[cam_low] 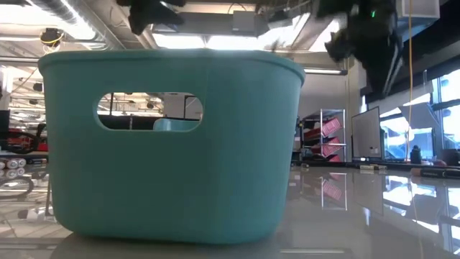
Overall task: Sort batteries
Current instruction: Put the large black battery into the blue bin
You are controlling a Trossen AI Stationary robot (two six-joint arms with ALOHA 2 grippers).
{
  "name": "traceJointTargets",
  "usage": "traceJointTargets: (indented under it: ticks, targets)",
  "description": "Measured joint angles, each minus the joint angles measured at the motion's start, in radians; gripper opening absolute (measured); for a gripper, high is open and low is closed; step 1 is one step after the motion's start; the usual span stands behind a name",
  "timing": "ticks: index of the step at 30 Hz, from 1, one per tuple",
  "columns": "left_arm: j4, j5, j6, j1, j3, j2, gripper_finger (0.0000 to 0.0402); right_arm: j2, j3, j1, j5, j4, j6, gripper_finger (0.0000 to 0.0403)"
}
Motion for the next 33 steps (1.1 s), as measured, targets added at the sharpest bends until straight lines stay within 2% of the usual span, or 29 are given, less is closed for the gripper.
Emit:
traceJointTargets:
  ticks: [6,12,15,18,23,30,33]
  targets:
    - [0.001,0.035,0.000,0.069,0.000,0.002,0.0184,0.001,-0.160,-0.149,-0.050,0.078,-0.011,0.0117]
    - [-0.001,0.037,-0.013,0.122,0.000,0.002,0.0184,0.001,-0.291,-0.268,-0.056,0.151,-0.062,0.0196]
    - [-0.012,0.037,-0.036,0.157,0.000,0.002,0.0184,0.001,-0.334,-0.293,-0.034,0.143,-0.064,0.0234]
    - [-0.016,0.036,-0.068,0.192,0.000,0.002,0.0184,0.001,-0.366,-0.292,-0.016,0.158,-0.086,0.0254]
    - [-0.015,0.036,-0.090,0.240,0.000,0.002,0.0184,0.001,-0.426,-0.291,-0.021,0.213,-0.091,0.0250]
    - [-0.015,0.038,-0.066,0.273,0.000,0.002,0.0184,0.001,-0.487,-0.290,-0.096,0.298,-0.053,0.0227]
    - [-0.016,0.099,-0.061,0.294,0.000,0.002,0.0184,0.001,-0.487,-0.289,-0.126,0.327,-0.012,0.0218]
